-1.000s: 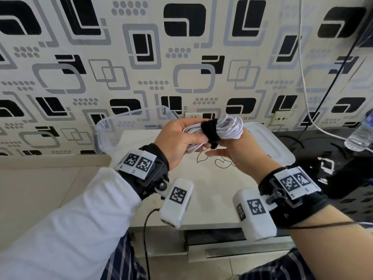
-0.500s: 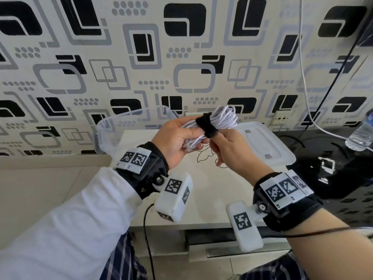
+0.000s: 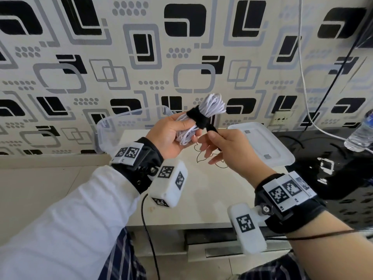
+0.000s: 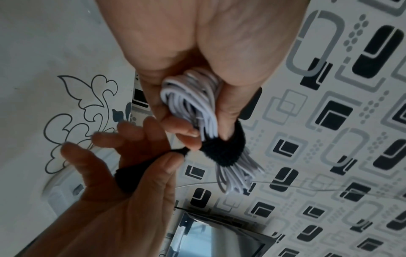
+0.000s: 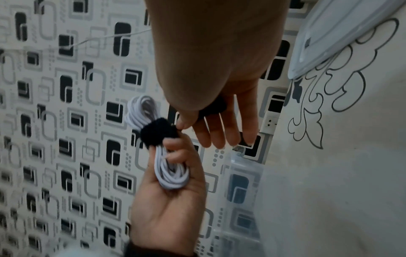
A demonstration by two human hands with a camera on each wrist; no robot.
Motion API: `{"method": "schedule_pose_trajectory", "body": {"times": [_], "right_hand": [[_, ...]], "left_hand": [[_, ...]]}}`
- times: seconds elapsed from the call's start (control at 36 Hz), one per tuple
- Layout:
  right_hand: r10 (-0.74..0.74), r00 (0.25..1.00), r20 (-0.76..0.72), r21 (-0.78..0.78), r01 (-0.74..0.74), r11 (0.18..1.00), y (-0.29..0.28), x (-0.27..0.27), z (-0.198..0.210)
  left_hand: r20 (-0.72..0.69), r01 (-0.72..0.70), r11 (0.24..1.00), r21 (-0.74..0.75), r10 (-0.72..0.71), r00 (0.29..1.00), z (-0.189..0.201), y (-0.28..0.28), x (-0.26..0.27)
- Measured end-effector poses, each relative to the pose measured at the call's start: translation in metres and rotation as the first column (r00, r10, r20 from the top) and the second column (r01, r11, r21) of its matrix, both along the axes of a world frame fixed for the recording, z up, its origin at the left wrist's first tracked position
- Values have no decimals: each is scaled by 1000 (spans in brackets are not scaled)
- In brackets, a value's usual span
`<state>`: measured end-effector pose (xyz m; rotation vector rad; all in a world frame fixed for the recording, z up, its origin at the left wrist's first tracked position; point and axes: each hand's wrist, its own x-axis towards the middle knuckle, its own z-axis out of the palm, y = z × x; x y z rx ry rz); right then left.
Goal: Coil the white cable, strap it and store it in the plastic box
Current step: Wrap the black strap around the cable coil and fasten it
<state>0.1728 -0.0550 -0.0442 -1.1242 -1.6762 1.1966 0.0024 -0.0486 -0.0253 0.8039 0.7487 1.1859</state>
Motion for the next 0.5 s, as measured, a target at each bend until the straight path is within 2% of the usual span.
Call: {"method": "schedule_pose_trajectory", "body": {"times": [0.11,0.19,0.25,0.33,0.39,0.44,0.5], "right_hand": [[68,967,-246,-201,-119,972,2,2,6],[41,928,-371,-307,-164,937,1,4,11],[28,935,-353,-307,-144,941,0,7,13],[-17,988,-152,-197,-14,980,4,7,8],[-78,996,-50,-118,72,990,4,7,3],[-117,992,-47,-78,113,990,4,6,1],[-104,988,-110,-56,98,994,4,5,3]], "left_hand": [[95,16,998,-61,-10,995,2,1,-2],[153,58,997,-57,-48,987,2,1,-3],[154,87,995,-47,-79,985,3,0,-4],[155,108,993,-42,-100,983,3,-2,-2],[143,98,994,-38,-92,985,3,-3,-1],[129,90,995,-43,-84,988,3,-3,1],[118,87,995,-57,-80,990,4,-3,3]]}}
